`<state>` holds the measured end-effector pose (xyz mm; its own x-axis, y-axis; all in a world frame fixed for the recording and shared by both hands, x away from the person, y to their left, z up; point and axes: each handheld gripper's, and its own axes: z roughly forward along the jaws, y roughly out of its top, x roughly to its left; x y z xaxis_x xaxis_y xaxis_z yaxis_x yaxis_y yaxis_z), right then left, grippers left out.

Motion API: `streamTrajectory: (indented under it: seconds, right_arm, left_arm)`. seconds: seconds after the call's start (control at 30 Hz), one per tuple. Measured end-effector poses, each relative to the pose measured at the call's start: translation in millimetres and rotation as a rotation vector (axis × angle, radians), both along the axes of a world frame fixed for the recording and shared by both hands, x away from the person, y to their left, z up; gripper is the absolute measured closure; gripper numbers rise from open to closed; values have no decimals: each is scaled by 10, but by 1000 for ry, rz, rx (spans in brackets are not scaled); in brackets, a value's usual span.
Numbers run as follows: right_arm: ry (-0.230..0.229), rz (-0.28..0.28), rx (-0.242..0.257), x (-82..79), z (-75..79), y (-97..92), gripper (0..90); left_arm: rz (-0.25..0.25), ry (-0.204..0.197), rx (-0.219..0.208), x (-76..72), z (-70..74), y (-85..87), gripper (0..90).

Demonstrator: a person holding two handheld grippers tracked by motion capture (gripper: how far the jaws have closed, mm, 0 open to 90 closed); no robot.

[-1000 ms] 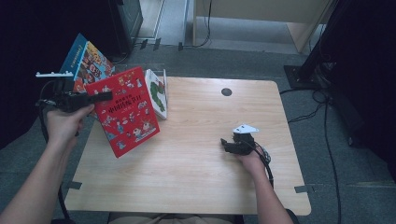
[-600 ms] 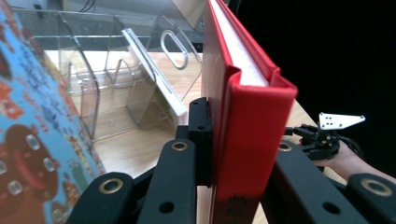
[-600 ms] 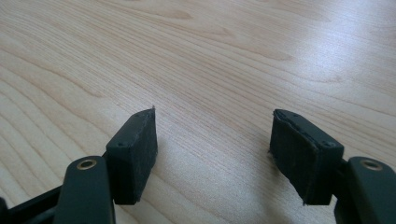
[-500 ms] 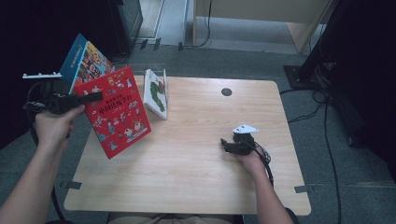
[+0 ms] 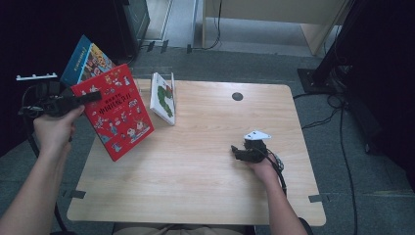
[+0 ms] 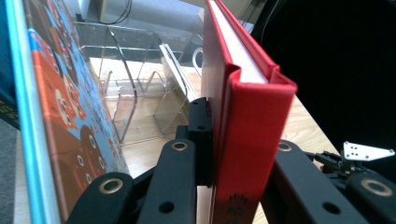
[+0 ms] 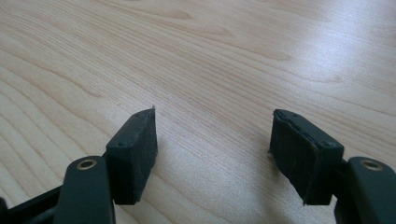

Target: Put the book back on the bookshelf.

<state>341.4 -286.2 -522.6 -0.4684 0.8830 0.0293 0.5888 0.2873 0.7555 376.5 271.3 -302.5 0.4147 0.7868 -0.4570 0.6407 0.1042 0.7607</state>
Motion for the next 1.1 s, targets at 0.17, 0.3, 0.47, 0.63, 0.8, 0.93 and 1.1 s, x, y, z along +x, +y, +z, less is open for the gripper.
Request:
streamTrajectory:
  seconds: [0.17, 0.3, 0.47, 0.63, 0.8, 0.93, 1.1]
  right_arm:
    - [0, 0, 0, 0, 0, 0, 320]
    - [1, -1, -1, -1, 0, 0, 320]
    - [0, -2, 0, -1, 0, 1, 320]
    - [2, -3, 0, -1, 1, 1, 319]
    - [3, -2, -1, -2, 2, 1, 319]
    - [1, -3, 0, -1, 0, 2, 319]
    - [2, -3, 0, -2, 1, 1, 319]
  left_arm:
    - [17, 5, 1, 65, 8, -41, 806]
    - [30, 2, 27, 129, 35, -109, 806]
    - [59, 2, 46, 176, 56, -120, 806]
    - [75, 4, 60, 241, 97, -151, 806]
    - [95, -3, 61, 329, 124, -211, 806]
    - [107, -12, 78, 383, 136, -262, 806]
    - [131, -21, 87, 446, 128, -314, 806]
